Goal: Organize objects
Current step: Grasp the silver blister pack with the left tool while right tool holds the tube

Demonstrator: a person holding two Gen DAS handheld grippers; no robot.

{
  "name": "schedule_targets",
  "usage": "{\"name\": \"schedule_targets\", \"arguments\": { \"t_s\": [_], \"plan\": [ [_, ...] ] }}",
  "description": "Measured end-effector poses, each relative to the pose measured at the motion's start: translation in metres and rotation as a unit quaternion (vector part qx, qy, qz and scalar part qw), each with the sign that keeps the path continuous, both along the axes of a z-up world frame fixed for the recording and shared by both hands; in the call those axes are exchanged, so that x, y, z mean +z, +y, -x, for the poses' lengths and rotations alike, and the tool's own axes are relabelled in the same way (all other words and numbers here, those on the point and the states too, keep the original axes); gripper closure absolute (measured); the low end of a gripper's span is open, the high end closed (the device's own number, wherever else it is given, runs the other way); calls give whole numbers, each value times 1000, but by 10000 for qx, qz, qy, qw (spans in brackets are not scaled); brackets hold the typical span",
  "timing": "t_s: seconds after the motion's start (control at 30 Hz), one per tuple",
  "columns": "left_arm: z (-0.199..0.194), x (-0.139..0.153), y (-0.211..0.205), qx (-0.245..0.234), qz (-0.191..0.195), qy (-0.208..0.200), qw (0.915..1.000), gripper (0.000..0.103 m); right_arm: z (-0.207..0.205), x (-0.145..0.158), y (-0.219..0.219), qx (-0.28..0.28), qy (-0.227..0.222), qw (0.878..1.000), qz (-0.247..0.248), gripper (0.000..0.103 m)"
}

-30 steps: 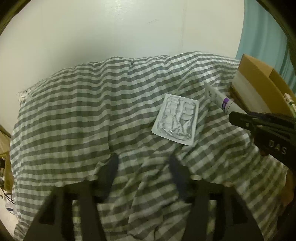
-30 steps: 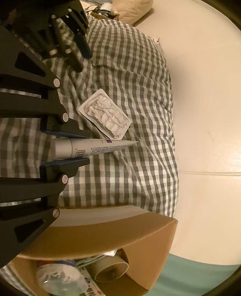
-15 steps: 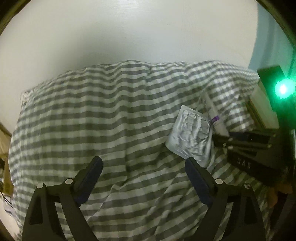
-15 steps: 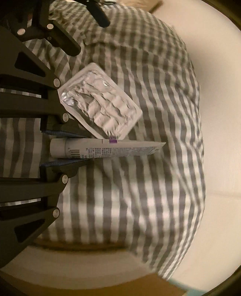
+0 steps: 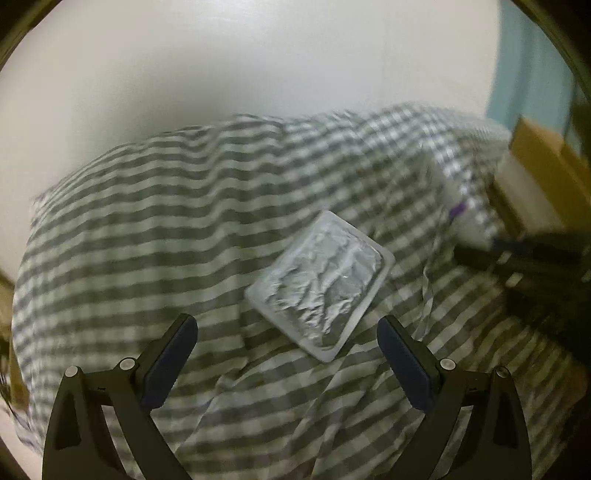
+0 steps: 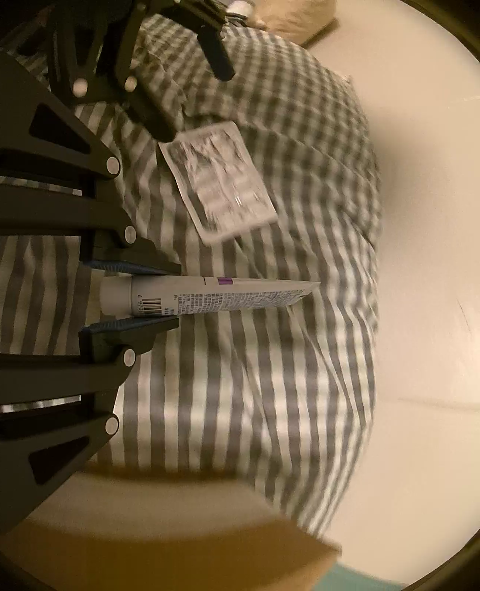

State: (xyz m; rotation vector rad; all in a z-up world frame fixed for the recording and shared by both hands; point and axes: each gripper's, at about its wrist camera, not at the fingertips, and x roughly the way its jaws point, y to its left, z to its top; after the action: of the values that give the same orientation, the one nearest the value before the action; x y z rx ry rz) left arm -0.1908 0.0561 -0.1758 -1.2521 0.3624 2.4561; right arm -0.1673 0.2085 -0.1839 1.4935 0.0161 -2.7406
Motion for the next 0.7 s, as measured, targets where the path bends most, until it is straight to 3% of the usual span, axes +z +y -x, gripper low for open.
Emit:
{"name": "schedule_targets", "arguments": {
  "t_s": [0.13,0.3,0.47,0.53,0.7],
  "plan": [
    [8,-11,24,-410,593,162,9973,3,-2,7,17,-177,91,9997,120,83],
    [17,-24,39,-714,786,238,9941,3,-7,3,8,-158,20,9998,137,83],
    [25,-30,29,-677,329,-59,9971,8,-4,-3,2,-151,-6,9999,81,83],
    [23,-27,23,-688,93,-204,9974,27,-5,-2,1,-142,-3,9999,60,83],
    [4,-7,13,-528,24,-305,9981,30,-14,6,-9,-41,15,10000,-23,83]
  ]
}}
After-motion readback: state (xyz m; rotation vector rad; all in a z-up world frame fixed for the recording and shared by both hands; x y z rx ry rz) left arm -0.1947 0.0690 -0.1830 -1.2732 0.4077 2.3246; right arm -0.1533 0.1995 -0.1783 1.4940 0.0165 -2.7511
